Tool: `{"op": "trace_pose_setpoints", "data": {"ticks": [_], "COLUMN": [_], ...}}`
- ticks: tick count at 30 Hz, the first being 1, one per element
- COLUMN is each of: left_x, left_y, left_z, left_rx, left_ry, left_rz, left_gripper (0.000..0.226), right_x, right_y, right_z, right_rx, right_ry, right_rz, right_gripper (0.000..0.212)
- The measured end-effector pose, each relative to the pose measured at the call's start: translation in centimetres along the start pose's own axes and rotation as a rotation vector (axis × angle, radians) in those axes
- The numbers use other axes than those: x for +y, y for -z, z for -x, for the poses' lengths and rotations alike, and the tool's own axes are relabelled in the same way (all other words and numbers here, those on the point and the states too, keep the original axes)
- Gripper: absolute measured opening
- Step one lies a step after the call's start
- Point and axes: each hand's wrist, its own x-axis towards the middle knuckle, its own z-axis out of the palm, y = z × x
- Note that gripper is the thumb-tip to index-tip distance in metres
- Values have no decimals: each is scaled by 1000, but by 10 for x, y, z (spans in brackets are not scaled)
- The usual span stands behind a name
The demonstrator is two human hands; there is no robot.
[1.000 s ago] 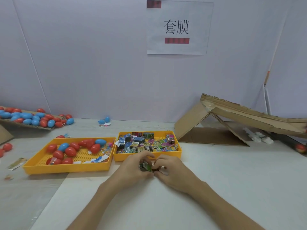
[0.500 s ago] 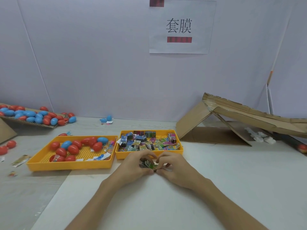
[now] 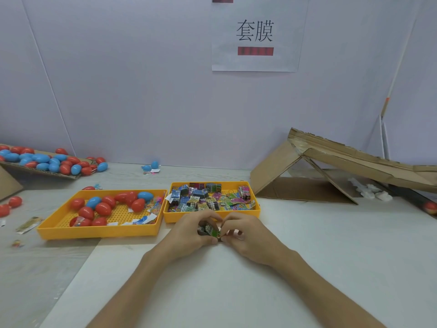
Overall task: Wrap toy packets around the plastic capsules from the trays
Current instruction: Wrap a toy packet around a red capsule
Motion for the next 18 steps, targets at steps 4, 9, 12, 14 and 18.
{"op": "trace_pose_setpoints", "data": {"ticks": [4, 9, 12, 14, 18], "left_x": [1, 1, 1, 1, 2], "left_y": [1, 1, 1, 1, 1], "left_z": [0, 0, 1, 1, 1], "left_rx": [-4, -4, -12, -14, -14], "left_ry": [3, 4, 9, 11, 21], "left_rz": [-12, -13, -4, 4, 12], "left_gripper": [46, 46, 47, 47, 46], "right_x": [-2, -2, 0, 4, 13], "right_y": [2, 7, 9, 11, 22], "right_z": [0, 0, -1, -1, -1], "right_rx": [-35, -85, -115, -129, -157], "right_ry": [22, 21, 16, -13, -86], "right_rz": [43, 71, 79, 63, 18], "right_gripper": [11, 13, 14, 13, 9]}}
